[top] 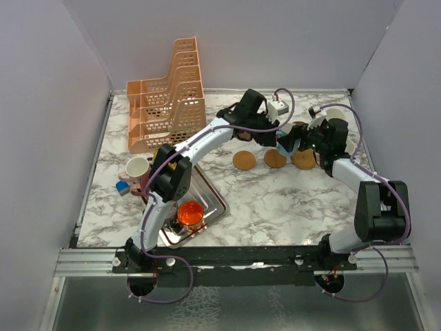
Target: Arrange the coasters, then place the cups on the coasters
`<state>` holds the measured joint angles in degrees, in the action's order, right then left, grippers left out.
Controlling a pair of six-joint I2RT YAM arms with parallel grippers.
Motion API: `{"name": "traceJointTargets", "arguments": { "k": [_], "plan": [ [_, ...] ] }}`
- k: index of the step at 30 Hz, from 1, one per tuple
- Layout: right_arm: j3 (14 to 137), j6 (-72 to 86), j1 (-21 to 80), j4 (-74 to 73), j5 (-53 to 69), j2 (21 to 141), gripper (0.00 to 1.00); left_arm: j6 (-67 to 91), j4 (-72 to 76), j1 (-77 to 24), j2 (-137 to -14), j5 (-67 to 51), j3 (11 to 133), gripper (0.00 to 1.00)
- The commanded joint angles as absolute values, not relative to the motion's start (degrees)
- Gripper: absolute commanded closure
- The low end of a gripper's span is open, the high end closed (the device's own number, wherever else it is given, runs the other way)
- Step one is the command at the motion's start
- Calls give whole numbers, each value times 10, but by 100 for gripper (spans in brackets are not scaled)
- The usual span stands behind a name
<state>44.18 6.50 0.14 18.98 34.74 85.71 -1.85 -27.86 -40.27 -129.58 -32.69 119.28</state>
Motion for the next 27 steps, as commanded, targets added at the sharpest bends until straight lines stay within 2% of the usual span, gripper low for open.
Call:
{"name": "traceJointTargets", "arguments": {
  "k": [1, 12, 21, 27],
  "plan": [
    [479, 97, 30, 130, 330, 857, 15, 16, -231, -377, -1319, -266, 1220, 100],
    [495, 117, 60, 110, 282, 873, 7, 45, -228, -378, -1333, -279, 1217, 100],
    [512, 111, 59, 77, 274, 862, 4, 44, -226, -377, -1329, -279, 1212, 100],
    [540, 97, 60, 26, 221, 857, 0, 28, -219, -376, -1318, -298, 1197, 100]
  ]
}}
